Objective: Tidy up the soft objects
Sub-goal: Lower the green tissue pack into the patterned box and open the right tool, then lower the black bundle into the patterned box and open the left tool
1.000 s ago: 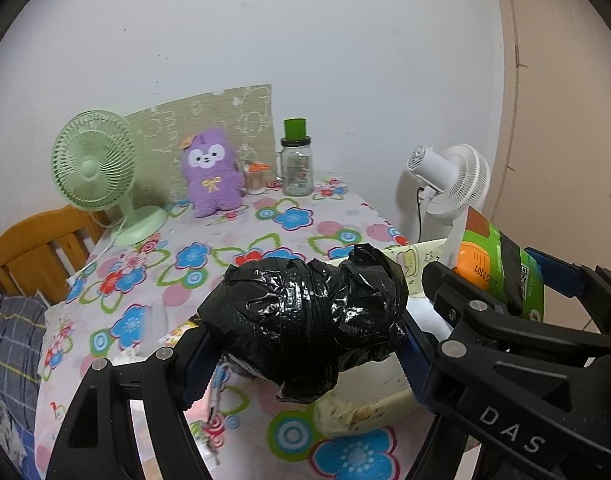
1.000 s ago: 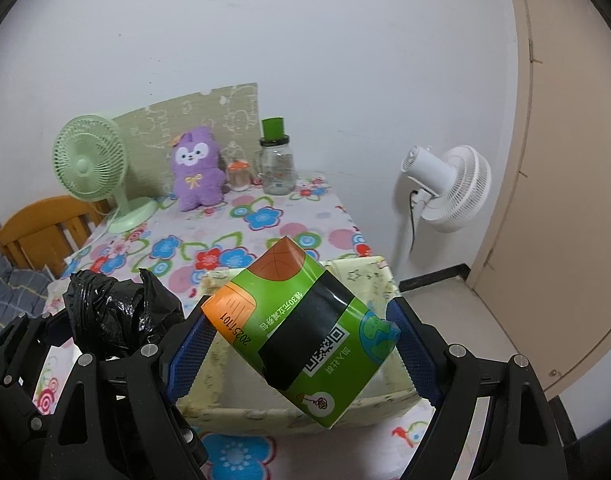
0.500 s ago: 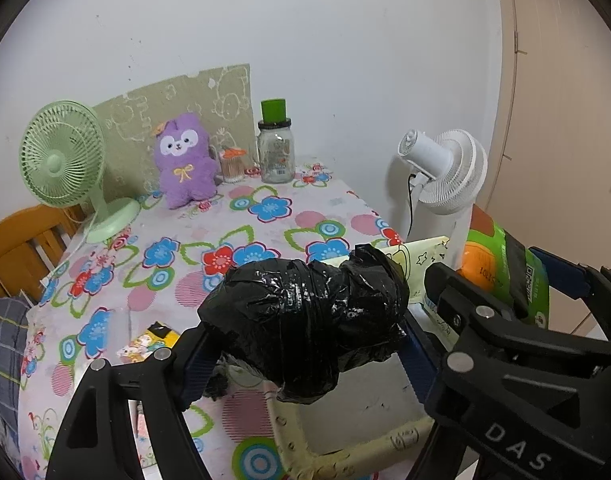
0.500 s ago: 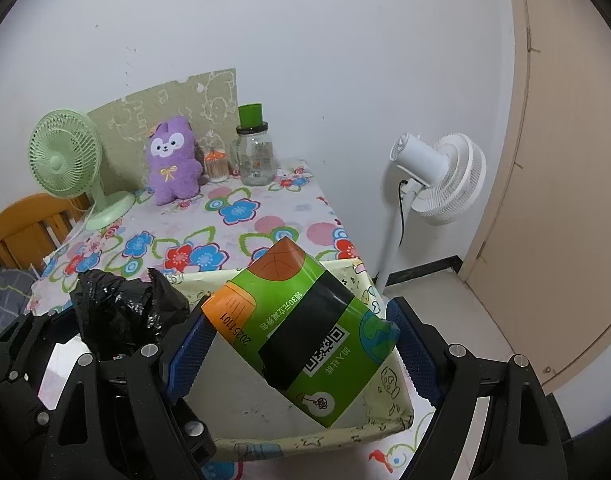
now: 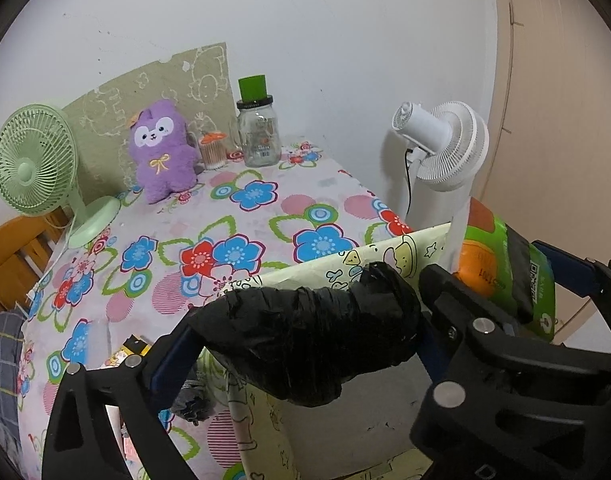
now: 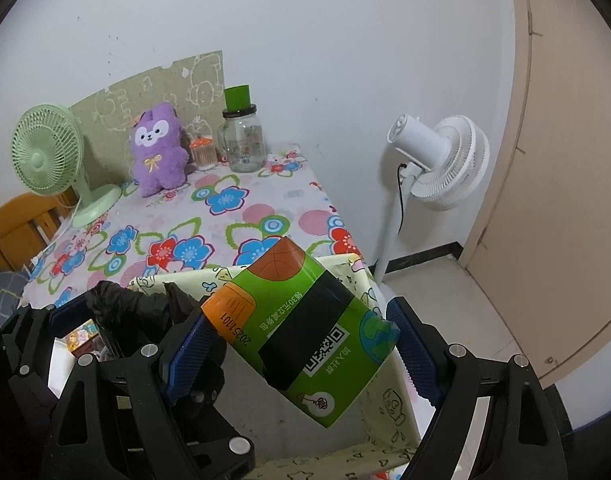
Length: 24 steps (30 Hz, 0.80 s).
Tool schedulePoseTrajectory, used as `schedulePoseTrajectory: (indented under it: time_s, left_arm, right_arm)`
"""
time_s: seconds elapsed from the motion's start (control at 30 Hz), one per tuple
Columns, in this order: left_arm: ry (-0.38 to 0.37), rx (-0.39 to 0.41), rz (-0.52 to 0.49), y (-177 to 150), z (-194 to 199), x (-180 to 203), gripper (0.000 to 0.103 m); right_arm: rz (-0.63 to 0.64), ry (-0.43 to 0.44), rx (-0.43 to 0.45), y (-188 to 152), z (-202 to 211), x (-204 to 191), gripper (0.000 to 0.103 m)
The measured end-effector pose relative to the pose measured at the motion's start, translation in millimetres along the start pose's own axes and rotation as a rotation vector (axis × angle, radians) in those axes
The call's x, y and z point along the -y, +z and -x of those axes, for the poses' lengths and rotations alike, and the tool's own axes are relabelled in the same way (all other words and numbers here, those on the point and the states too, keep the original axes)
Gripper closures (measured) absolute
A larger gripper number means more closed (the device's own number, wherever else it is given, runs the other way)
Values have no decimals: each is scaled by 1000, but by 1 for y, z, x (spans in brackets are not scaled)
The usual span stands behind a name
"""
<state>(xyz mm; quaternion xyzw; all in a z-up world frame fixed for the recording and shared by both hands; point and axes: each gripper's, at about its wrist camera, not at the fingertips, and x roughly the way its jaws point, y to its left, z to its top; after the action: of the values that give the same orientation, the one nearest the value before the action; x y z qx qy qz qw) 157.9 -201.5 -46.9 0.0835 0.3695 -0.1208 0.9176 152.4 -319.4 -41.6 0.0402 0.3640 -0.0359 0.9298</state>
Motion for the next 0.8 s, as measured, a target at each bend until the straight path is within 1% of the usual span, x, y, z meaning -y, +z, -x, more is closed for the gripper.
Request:
schedulePoseTrajectory:
  time_s: [0.27, 0.57, 0.67, 0.73, 0.8]
  left_arm:
    - [-26, -19, -6, 0, -3, -1, 0]
    - [-44, -37, -20, 1, -6, 0, 0]
    - [-40, -39, -32, 1, -5, 2, 0]
    - [-36, -35, -33, 1, -4, 2, 0]
    - [-38, -32, -30, 1, -2, 2, 0]
  right_arm:
    - [-13, 2, -16, 1, -12, -2, 15]
    - [-13, -17, -34, 3, -17, 2, 13]
    - [5, -30, -18, 3, -14, 1, 10]
    - [14, -39, 1, 3, -11, 1, 5]
    - [14, -41, 16, 3, -7, 2, 3]
